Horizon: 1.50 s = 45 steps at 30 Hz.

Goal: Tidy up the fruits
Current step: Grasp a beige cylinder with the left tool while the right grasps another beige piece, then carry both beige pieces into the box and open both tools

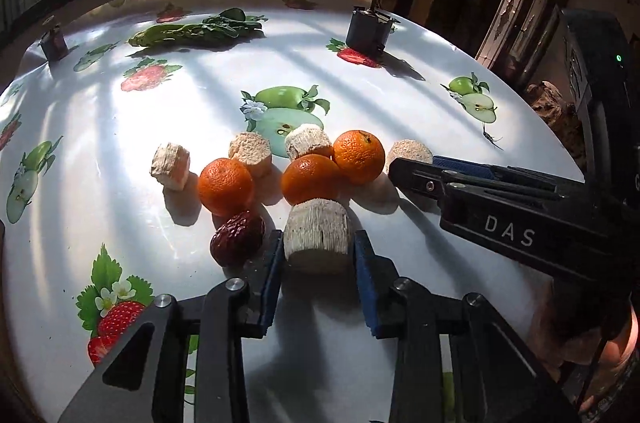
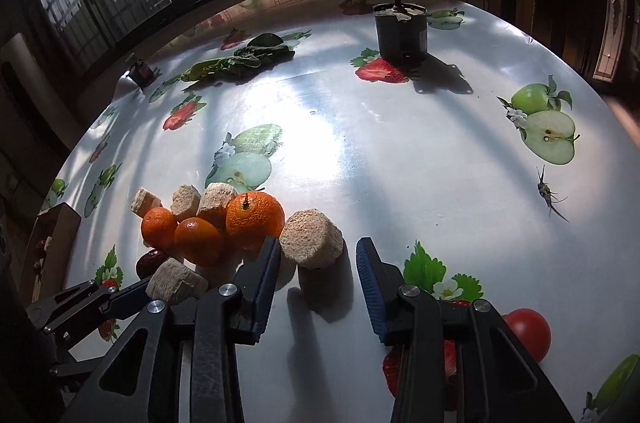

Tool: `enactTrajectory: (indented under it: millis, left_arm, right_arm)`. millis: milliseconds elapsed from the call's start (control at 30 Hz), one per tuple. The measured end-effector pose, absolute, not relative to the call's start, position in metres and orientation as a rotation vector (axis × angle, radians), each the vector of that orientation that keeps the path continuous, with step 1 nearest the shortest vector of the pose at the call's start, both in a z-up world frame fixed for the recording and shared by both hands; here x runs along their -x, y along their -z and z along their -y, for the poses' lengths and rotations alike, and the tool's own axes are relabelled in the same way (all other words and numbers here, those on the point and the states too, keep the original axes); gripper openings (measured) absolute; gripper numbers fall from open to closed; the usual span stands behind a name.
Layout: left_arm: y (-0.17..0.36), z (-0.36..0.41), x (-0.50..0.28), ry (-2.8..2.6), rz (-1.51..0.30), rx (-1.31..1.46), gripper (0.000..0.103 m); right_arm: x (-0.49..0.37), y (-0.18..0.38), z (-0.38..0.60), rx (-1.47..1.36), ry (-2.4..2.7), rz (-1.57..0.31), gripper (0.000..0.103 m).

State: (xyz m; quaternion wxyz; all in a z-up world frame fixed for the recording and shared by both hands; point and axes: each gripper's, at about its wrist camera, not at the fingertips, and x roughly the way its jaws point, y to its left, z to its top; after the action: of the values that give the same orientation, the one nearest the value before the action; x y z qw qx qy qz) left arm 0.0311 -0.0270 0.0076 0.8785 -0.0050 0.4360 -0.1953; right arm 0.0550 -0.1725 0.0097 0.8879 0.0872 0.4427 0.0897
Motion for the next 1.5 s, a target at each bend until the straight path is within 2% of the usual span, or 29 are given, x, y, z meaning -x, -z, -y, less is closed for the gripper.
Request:
enactTrajectory:
  millis: [367,433,767,967,1133,1267,1500]
  left_arm:
    - [-0.007,0.021,-0.032,0.426,-0.906,0.058,0.032]
    - [-0.007,0.019,-0.031,0.428,-0.904,0.065,0.032]
    - [-0.010,0.009,-0.028,0.416,-0.906,0.105,0.032]
    - [-0.042,-0.010,-0.004,0.393,-0.849,0.164,0.033]
    - [-0.067,-0.059,0.042,0.347,-0.827,0.209,0.033]
    - [-0.080,-0.127,0.077,0.235,-0.817,0.253,0.033]
    - [-0.083,-0.252,0.105,-0.066,-0.815,0.248,0.033]
  right_arm:
    - [-0.060,-0.008,0.167,-0.127,-0.165,-0.883,0.042]
    - [-0.058,-0.008,0.165,-0.128,-0.178,-0.883,0.033]
    - [-0.047,-0.019,0.179,-0.186,-0.138,-0.817,0.034]
    - [-0.042,-0.023,0.178,-0.190,-0.126,-0.797,0.034]
    - [-0.030,-0.035,0.177,-0.220,-0.134,-0.800,0.034]
    - [-0.011,-0.058,0.160,-0.235,-0.194,-0.786,0.034]
    - [0.018,-0.098,0.071,-0.149,-0.386,-0.761,0.034]
